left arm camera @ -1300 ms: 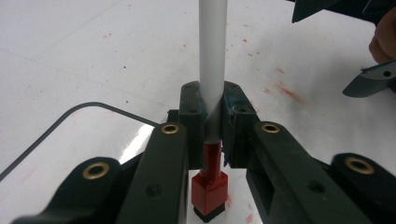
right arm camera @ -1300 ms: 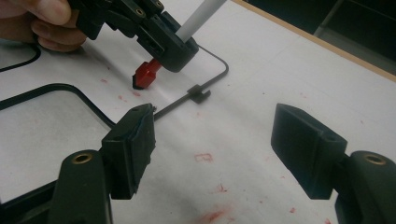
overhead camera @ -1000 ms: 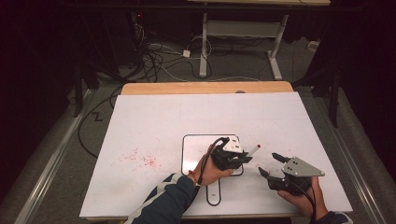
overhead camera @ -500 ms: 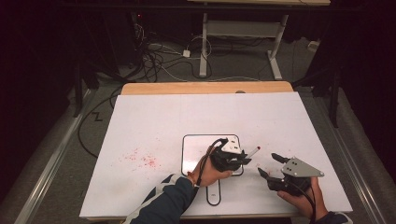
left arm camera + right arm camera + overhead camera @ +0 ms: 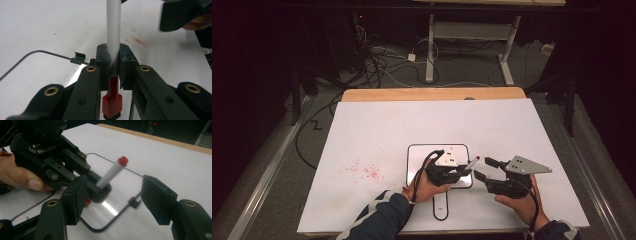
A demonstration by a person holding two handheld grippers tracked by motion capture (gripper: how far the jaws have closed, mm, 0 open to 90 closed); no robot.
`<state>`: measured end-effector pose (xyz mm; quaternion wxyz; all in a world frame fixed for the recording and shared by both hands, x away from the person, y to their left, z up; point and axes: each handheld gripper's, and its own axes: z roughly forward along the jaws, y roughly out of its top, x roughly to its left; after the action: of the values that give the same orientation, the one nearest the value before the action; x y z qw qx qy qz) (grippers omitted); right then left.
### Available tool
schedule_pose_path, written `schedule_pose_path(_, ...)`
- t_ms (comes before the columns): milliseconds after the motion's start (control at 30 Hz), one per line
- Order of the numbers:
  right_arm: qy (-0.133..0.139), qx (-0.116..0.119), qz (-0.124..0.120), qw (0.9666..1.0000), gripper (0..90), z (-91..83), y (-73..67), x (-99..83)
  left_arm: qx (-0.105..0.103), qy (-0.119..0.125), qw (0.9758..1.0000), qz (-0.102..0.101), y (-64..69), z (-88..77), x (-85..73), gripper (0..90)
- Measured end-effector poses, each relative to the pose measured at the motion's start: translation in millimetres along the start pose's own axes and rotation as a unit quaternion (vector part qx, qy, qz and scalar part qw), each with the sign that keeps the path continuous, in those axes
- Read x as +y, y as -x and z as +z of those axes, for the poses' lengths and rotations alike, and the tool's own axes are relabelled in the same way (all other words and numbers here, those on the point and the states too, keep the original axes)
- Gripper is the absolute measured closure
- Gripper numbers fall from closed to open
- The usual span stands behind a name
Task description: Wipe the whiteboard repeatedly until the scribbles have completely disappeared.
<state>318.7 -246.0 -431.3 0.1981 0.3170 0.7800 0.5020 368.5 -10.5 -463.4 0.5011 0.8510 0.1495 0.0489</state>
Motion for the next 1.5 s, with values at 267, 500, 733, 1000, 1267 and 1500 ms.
schedule_pose_path(267, 0.015, 0.018, 0.020, 0.9995, 57.3, 13.2, 1.1, 10.7, 0.007, 0.012, 0.9998, 0.012, 3.6, -7.2, -1.2, 78.7)
schedule_pose_path(500, 0.021, 0.037, 0.021, 0.9989, 62.4, 16.9, -2.5, 12.8, 0.009, 0.022, 0.9997, 0.011, 5.4, -9.8, -2.1, 78.6)
schedule_pose_path(733, 0.035, 0.040, 0.019, 0.9984, 75.9, 17.5, -6.2, 15.7, 0.011, 0.026, 0.9995, 0.015, 8.2, -10.0, -2.1, 78.4)
schedule_pose_path(1000, 0.038, 0.050, -0.004, 0.9980, 80.9, 12.5, -14.5, 21.6, 0.050, 0.027, 0.9984, 0.007, 9.0, -14.5, -0.5, 59.1)
schedule_pose_path(1267, 0.037, 0.034, 0.000, 0.9988, 81.0, 4.1, -8.7, 23.3, 0.114, -0.005, 0.9933, 0.019, 11.6, -51.2, -6.3, 27.2)
schedule_pose_path(1500, 0.018, 0.028, 0.013, 0.9994, 81.0, 4.6, -2.4, 20.3, 0.140, -0.010, 0.9897, 0.028, 13.5, -100.8, -27.4, 22.6)
